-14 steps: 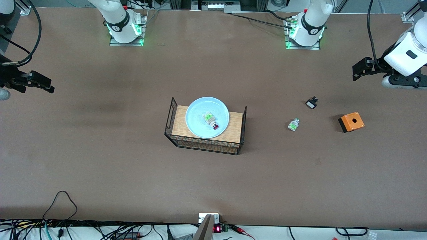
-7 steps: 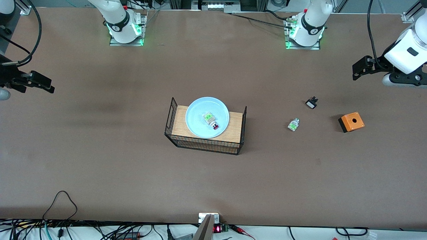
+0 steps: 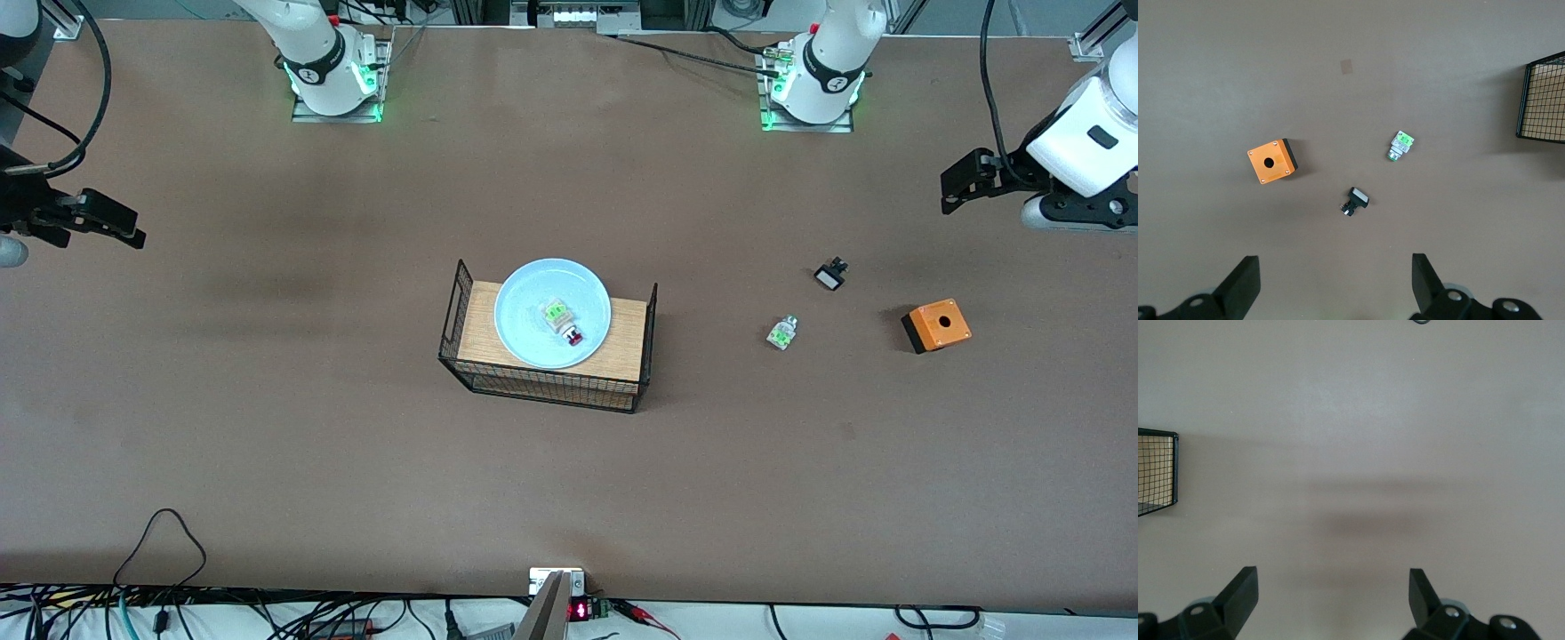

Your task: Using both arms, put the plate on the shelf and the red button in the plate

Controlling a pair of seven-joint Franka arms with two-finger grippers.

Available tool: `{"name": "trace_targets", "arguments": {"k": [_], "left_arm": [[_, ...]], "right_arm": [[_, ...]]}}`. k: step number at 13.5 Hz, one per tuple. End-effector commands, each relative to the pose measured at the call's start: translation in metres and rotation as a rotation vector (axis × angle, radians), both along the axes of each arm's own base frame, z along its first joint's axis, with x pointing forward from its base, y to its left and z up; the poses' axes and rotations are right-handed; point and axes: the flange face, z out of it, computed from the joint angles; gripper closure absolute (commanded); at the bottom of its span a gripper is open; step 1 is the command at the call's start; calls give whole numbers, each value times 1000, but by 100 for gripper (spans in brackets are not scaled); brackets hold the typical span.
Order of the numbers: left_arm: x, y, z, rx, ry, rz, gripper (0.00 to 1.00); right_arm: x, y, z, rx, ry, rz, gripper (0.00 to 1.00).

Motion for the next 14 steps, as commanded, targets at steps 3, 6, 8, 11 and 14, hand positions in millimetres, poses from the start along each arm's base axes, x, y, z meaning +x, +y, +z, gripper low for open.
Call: {"name": "trace_targets", "arguments": {"k": [3,6,8,11,14], "left_arm": [[-3,4,9,-3,-16,-4,0],[-2,4,10,-5,-20,-4,0],[-1,5,10,-6,-28,-3,0],[0,6,11,-5,-38,-11,0],[0,6,11,-4,-41,-11,0]], "right_arm": [[-4,6,9,-11,-10,3,0],[-4,7,9,-12,-10,5,0],[-4,6,9,-12,-10,3,0],[-4,6,9,-14,-10,3,0],[-4,6,9,-12,-10,3,0]]}}
